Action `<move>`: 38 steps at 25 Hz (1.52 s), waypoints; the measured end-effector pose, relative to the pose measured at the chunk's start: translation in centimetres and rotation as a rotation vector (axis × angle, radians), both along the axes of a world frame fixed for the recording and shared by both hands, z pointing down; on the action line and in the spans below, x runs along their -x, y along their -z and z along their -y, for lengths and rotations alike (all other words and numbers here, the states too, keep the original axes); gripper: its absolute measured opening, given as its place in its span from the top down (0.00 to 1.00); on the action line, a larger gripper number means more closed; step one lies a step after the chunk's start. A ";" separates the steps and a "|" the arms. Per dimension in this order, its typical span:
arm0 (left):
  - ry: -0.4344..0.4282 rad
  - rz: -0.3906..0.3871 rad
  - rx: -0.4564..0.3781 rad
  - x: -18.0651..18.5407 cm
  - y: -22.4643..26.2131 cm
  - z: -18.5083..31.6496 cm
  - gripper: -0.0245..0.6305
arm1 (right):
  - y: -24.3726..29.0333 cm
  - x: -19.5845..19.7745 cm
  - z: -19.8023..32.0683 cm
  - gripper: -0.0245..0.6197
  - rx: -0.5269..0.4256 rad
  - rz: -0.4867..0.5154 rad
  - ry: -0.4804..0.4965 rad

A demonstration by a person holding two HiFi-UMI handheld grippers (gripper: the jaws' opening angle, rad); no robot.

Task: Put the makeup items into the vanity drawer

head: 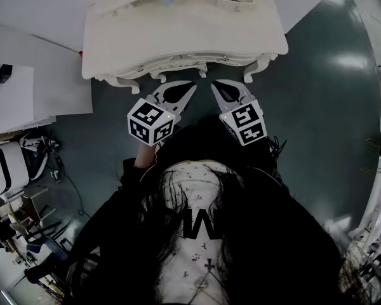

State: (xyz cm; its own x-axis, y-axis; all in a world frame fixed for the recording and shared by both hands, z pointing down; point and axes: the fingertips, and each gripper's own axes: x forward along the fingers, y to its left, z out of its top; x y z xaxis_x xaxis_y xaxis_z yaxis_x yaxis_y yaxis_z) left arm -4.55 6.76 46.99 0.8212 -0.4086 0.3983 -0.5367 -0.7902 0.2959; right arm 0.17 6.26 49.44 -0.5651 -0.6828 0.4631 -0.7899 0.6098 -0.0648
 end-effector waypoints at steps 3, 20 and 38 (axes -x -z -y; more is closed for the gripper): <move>0.021 -0.010 0.006 2.6 -0.1 -0.6 0.96 | 0.0 2.3 -0.8 0.95 -0.001 0.015 -0.001; -0.024 -0.043 0.009 5.9 -0.6 -3.8 0.96 | 0.1 5.8 -4.7 0.95 -0.020 -0.026 -0.044; -0.023 -0.037 -0.003 6.9 -0.5 -3.9 0.96 | -0.1 7.0 -4.8 0.95 -0.032 -0.058 -0.020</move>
